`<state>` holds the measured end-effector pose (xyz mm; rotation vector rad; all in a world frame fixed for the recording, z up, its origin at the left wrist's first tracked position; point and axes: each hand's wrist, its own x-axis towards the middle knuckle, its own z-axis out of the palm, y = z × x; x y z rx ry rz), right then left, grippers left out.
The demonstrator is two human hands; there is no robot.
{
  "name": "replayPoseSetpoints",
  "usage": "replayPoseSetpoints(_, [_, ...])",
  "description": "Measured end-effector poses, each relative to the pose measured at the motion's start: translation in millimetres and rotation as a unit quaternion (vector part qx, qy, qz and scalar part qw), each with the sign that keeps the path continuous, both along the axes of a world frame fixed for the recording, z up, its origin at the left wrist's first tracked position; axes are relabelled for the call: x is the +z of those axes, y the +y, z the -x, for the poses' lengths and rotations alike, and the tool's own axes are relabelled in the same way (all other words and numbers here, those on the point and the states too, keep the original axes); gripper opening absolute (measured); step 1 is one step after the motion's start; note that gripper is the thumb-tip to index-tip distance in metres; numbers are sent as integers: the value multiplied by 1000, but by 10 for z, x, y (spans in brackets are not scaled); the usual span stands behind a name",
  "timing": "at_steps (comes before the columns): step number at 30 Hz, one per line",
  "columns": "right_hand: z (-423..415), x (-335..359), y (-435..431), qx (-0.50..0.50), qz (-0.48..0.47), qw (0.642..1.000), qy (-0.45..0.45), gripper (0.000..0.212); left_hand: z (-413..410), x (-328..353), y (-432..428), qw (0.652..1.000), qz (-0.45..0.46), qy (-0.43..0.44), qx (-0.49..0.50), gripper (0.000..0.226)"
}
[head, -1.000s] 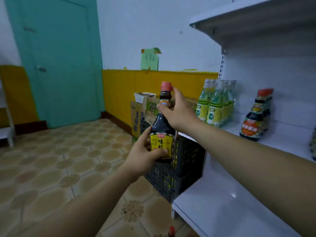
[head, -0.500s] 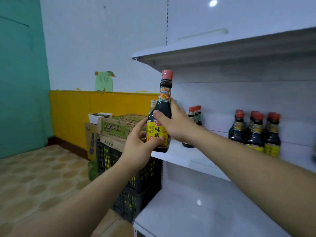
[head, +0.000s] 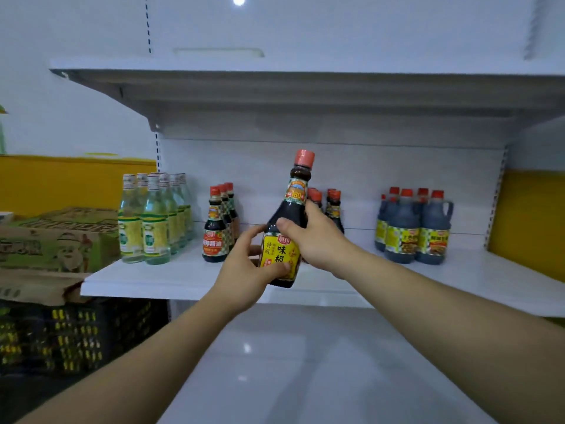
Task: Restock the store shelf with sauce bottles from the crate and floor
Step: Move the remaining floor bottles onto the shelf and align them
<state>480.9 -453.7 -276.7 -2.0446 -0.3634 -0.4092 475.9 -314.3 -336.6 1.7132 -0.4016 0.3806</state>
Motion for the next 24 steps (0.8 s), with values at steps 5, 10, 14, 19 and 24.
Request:
replayPoseSetpoints(5, [-108, -83, -425, -62, 1, 998, 0, 39, -347, -72, -415, 996, -48, 11, -78, 72])
replayPoseSetpoints(10, [-373, -253, -858, -140, -1, 990, -9, 36, -821, -216, -770, 979, -142, 31, -143, 76])
replayPoseSetpoints(14, [-565, -414, -1193, -175, 8, 984, -6, 36, -1177, -464, -813, 912, -401, 17, -90, 68])
replayPoseSetpoints(19, [-843, -593, -1459, -183, 1, 983, 14, 39, -1594, -696, -776, 819, -571, 53, -6, 62])
replayPoseSetpoints(24, [-1106, -772, -1580, -185, 18, 982, 23, 41, -1796, -704, -887, 781, -619, 77, 23, 66])
